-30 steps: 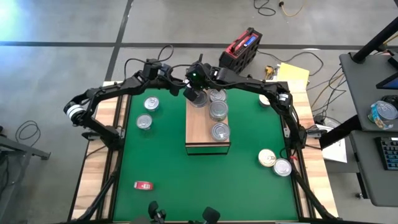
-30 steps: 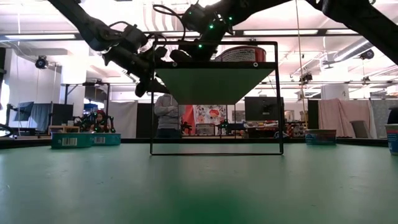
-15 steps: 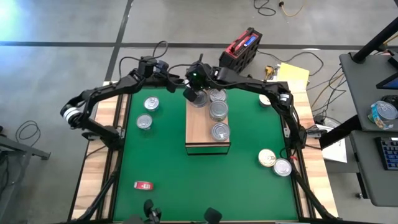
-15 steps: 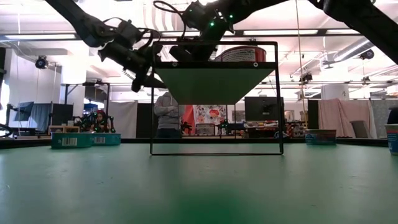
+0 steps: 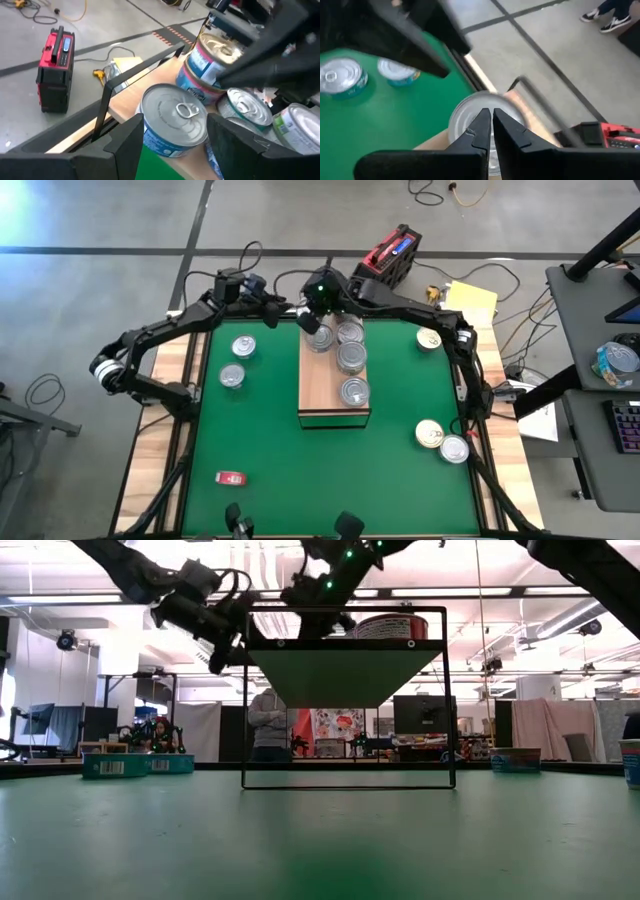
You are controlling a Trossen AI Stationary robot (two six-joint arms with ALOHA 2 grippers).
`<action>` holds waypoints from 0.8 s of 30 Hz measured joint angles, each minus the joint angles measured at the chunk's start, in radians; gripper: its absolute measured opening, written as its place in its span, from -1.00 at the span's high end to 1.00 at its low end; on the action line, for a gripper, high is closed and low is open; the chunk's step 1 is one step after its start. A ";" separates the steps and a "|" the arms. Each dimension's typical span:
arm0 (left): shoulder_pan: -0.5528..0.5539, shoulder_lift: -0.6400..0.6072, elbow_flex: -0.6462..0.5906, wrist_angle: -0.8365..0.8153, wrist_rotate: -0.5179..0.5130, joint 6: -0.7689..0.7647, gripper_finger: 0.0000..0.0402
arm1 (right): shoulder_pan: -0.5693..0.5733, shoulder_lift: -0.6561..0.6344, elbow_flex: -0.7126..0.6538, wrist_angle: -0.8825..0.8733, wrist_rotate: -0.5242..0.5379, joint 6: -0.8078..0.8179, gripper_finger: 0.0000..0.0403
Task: Stack canned seafood by type on shelf
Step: Stack the blue tuna can on top of the blue tuna can on the shelf
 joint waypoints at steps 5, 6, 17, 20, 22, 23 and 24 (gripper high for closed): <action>0.000 -0.044 0.000 -0.001 0.000 0.001 0.00 | -0.009 0.004 0.059 -0.031 -0.004 -0.039 0.94; 0.000 -0.052 0.000 -0.001 0.000 0.001 0.00 | -0.009 0.005 0.061 -0.030 -0.008 -0.052 0.94; 0.000 -0.106 -0.001 -0.040 0.000 0.033 0.00 | -0.013 0.047 0.053 -0.064 -0.112 -0.206 0.94; 0.000 -0.096 -0.004 -0.065 0.000 0.050 0.00 | -0.004 0.057 0.053 -0.072 -0.113 -0.306 0.94; 0.000 -0.091 -0.009 -0.071 0.000 0.059 0.00 | -0.003 0.057 0.049 -0.081 -0.107 -0.347 0.94; 0.000 -0.091 -0.012 -0.070 -0.001 0.060 0.00 | -0.002 0.057 0.047 -0.079 -0.105 -0.355 0.94; 0.000 -0.090 -0.014 -0.071 -0.002 0.061 0.00 | -0.002 0.057 0.046 -0.078 -0.105 -0.364 0.94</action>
